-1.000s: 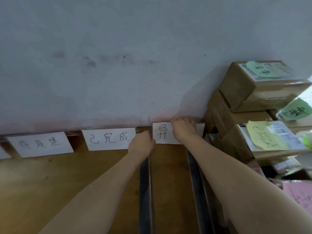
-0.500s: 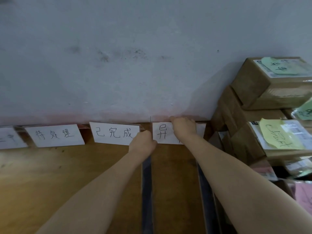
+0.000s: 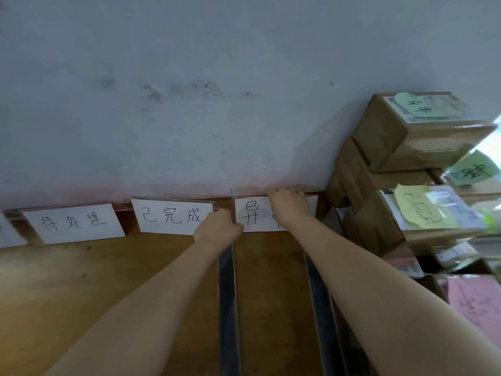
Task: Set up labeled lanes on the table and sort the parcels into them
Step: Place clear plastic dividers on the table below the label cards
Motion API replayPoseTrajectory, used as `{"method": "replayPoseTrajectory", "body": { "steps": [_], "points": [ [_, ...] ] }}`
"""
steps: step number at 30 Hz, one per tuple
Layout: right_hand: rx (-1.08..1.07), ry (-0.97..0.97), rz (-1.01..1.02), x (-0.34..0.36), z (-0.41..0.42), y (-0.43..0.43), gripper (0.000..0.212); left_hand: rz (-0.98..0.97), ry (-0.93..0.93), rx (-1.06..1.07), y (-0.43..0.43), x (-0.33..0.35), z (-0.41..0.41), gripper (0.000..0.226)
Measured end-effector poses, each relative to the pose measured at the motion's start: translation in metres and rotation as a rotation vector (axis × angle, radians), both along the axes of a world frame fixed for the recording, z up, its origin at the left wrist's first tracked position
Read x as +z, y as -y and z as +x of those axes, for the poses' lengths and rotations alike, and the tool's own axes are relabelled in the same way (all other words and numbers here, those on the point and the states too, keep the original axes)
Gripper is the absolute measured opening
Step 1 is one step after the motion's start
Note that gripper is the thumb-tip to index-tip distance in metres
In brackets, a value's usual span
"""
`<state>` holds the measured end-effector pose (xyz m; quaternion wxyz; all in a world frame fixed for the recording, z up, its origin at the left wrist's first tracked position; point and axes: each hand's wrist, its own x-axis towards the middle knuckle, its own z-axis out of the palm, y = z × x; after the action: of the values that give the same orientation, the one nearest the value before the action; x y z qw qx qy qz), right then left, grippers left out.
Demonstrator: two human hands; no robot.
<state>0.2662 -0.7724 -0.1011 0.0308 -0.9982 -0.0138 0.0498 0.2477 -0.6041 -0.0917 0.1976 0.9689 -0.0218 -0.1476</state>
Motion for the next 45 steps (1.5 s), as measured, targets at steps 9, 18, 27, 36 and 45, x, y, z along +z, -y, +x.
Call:
{"method": "replayPoseTrajectory", "body": {
  "steps": [9, 18, 27, 36, 45],
  "points": [
    [-0.177, 0.013, -0.038, 0.028, -0.033, 0.04, 0.037, 0.186, 0.201, -0.088, 0.016, 0.018, -0.008, 0.067],
    [-0.324, -0.195, 0.003, 0.032, -0.044, 0.06, 0.028, 0.238, 0.256, -0.481, 0.06, 0.009, 0.006, 0.067],
    [-0.349, -0.221, -0.015, 0.023, -0.031, 0.064, 0.028, 0.305, 0.246, -0.503, 0.081, -0.011, 0.024, 0.067],
    [-0.349, -0.237, -0.016, 0.025, -0.025, 0.068, 0.029, 0.348, 0.297, -0.43, 0.095, -0.018, 0.04, 0.043],
    [-0.374, -0.234, 0.008, 0.025, -0.022, 0.071, 0.025, 0.297, 0.335, -0.404, 0.093, -0.021, 0.05, 0.025]
  ]
}}
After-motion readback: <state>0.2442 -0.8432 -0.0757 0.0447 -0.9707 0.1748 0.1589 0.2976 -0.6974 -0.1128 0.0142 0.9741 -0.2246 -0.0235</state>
